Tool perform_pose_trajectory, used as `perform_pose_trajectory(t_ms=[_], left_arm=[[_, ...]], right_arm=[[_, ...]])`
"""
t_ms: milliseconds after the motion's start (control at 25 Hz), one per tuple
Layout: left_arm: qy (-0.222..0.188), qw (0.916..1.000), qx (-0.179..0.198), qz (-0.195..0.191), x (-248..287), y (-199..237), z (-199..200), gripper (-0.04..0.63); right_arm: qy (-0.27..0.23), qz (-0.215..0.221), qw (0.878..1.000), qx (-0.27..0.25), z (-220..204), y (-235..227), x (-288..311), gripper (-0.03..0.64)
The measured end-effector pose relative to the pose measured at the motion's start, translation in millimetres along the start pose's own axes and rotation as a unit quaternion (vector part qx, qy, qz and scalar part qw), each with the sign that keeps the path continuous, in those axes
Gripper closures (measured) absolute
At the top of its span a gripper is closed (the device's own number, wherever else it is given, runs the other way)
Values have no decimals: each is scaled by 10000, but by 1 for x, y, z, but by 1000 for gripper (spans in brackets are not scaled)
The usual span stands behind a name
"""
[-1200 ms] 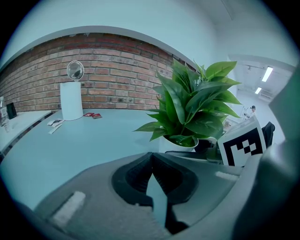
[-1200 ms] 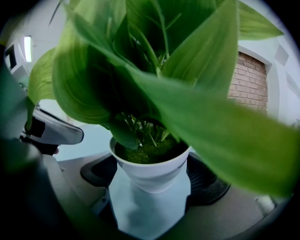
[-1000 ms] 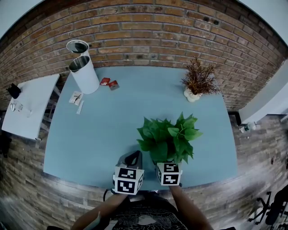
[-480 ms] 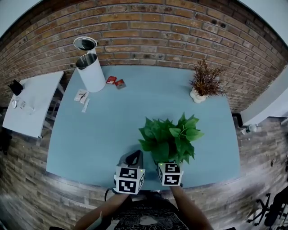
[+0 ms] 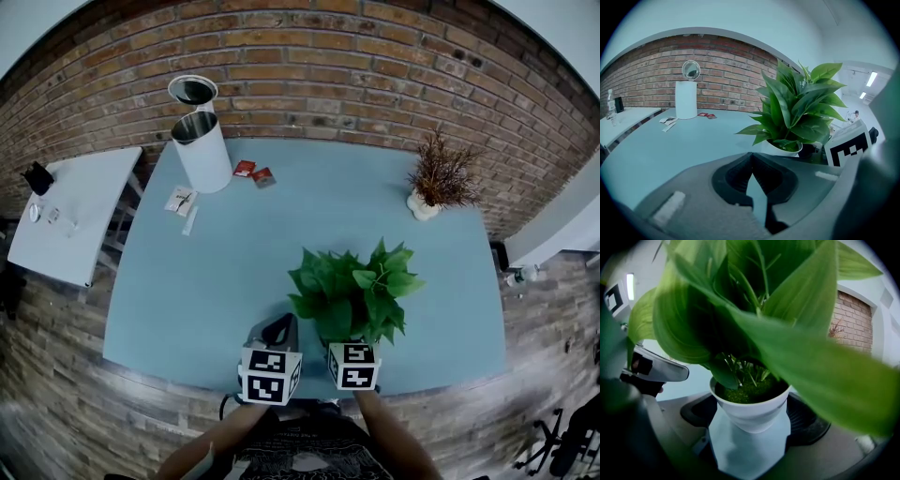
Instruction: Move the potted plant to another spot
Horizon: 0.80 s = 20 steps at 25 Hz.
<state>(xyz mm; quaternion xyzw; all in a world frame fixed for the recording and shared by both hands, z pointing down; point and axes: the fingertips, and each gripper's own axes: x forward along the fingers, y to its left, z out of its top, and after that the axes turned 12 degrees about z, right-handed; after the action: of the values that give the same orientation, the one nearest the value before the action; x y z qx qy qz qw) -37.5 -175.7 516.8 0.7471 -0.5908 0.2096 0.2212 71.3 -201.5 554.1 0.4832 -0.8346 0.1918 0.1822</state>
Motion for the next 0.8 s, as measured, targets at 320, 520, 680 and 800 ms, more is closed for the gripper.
perform_pose_trajectory(t_ms=[320,520,680,800], left_arm=[[11,10000,-5,-6,-1,30,-11,598],[29,10000,-29,30,-5,39,-13,598],[58,9999,-79,75,-11,46,-12,598],[76,9999,-100,111,-13,50,-15,597]], right_arm=[[-30,28,10000,8,-2,29,19,156],[-25,89,10000,-16,-1,42,24,156],[6,159,9999,-36,4,53,24,156],[6,210,9998,-72,5,58,26,156]])
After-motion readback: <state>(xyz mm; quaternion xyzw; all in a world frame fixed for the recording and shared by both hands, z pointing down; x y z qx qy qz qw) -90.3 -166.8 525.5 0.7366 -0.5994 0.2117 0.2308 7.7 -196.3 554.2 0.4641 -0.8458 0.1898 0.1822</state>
